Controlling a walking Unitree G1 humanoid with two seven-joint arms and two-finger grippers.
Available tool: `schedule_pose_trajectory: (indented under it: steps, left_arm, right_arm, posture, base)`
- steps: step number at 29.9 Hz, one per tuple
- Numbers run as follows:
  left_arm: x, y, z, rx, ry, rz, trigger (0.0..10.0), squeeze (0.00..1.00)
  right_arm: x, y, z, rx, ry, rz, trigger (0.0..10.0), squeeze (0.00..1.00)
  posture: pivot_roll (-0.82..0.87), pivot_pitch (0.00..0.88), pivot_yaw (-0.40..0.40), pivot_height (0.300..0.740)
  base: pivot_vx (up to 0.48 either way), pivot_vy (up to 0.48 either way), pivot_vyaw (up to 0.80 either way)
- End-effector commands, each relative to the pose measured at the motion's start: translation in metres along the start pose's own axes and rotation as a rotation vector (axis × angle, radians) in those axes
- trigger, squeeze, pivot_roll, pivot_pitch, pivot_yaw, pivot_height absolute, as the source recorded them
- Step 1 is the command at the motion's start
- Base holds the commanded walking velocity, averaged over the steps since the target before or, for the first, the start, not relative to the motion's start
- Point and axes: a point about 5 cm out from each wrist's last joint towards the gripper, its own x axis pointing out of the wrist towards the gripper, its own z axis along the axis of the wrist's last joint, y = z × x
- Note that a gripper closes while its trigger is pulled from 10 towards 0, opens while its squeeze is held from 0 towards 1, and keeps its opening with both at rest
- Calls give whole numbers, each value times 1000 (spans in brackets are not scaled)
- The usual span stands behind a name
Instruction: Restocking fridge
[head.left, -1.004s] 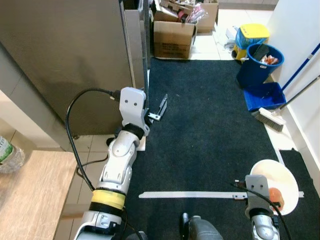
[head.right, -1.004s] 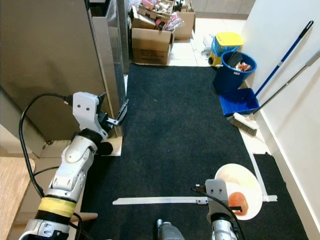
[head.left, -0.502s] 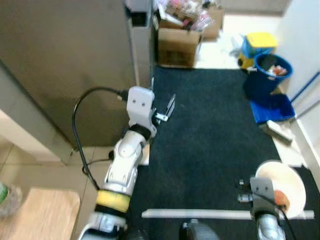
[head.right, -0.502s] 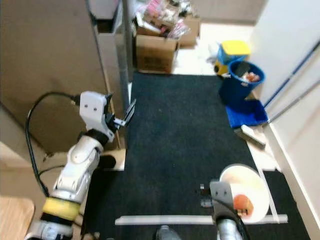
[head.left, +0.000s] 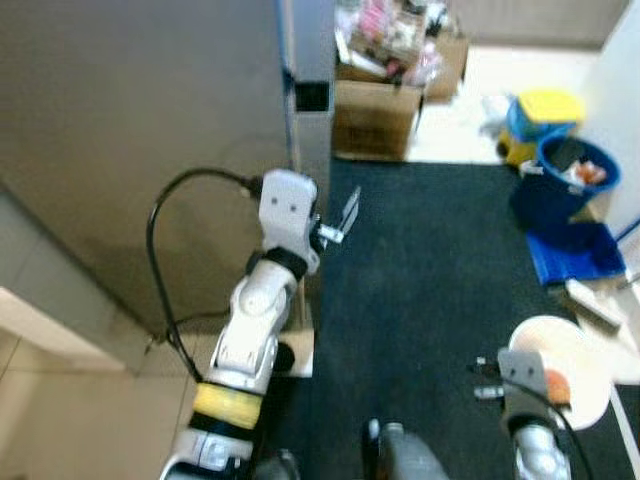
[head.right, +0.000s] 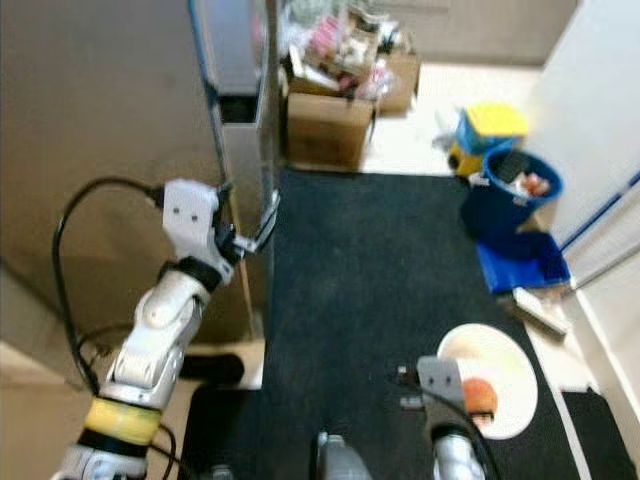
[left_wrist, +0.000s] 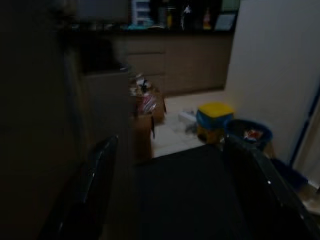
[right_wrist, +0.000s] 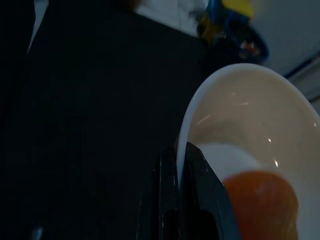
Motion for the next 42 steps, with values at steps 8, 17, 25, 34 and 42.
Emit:
schedule_pose_trajectory:
  steps: [8,17,25,34,42]
  left_arm:
    - [-11,-4,-9,22,48,-8,10000,0]
    - [4,-6,-12,-29,94,71,10000,133]
    - [6,-5,-13,-36,106,82,10000,1000]
    - [14,-13,-18,-60,129,93,0,0]
    - [28,-20,-19,-75,144,139,0,0]
  right_arm:
    - [-6,0,-11,2,34,-4,10000,0]
    - [-5,2,-9,3,29,-1,10000,0]
    - [-6,1,-10,0,30,-3,10000,0]
    - [-5,1,-9,0,27,-2,10000,0]
    - [-3,0,-6,-2,20,-5,10000,0]
  posture:
    - [-113,169,-36,723]
    - [-119,162,-35,723]
    - [-123,160,-32,723]
    - [-124,152,-34,723]
    - [-133,147,-31,723]
  base:
    - [0,0,0]
    - [0,0,0]
    - [0,0,0]
    - [0,0,0]
    - [0,0,0]
